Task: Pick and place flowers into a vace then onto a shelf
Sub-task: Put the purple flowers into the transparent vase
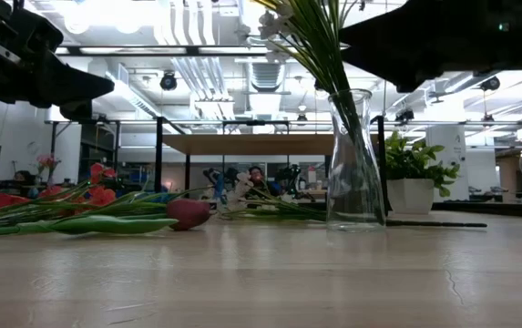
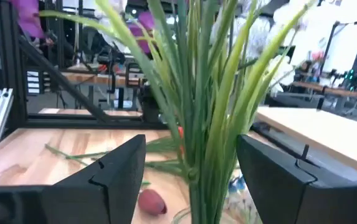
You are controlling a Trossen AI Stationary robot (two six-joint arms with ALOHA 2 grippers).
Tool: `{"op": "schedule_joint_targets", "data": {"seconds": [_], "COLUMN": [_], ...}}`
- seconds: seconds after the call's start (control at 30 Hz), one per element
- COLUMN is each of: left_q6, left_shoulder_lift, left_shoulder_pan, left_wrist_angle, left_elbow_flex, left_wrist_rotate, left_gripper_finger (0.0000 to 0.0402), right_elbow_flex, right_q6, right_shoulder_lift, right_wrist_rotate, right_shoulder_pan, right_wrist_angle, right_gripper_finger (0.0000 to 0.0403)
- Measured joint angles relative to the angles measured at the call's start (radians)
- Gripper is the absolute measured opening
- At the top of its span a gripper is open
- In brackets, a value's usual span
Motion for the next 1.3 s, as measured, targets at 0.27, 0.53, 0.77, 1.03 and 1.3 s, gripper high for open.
{"op": "schedule_joint_targets", "data": {"seconds": [0.27, 0.53, 0.77, 1.03, 1.3], "left_q6": [0.0, 0.0, 0.0, 0.0, 0.0], "left_shoulder_lift": [0.004, 0.007, 0.011, 0.011, 0.011], "left_shoulder_pan": [0.0, 0.0, 0.0, 0.0, 0.0], "left_wrist_angle": [0.0, 0.0, 0.0, 0.0, 0.001], "left_elbow_flex": [0.0, 0.0, 0.0, 0.0, 0.0], "left_wrist_rotate": [0.0, 0.0, 0.0, 0.0, 0.0], "left_gripper_finger": [0.0, 0.0, 0.0, 0.0, 0.0], "right_elbow_flex": [0.044, 0.153, 0.182, 0.182, 0.19], "right_q6": [0.0, -0.035, -0.105, -0.105, -0.108], "right_shoulder_lift": [0.0, 0.0, 0.0, 0.0, 0.0], "right_wrist_rotate": [0.0, 0.104, 0.243, 0.281, 0.284], "right_shoulder_pan": [0.002, 0.021, 0.056, 0.065, 0.069], "right_wrist_angle": [-0.057, -0.266, -0.282, -0.282, -0.28], "right_gripper_finger": [0.0238, 0.0223, 0.0219, 0.0219, 0.0207]}}
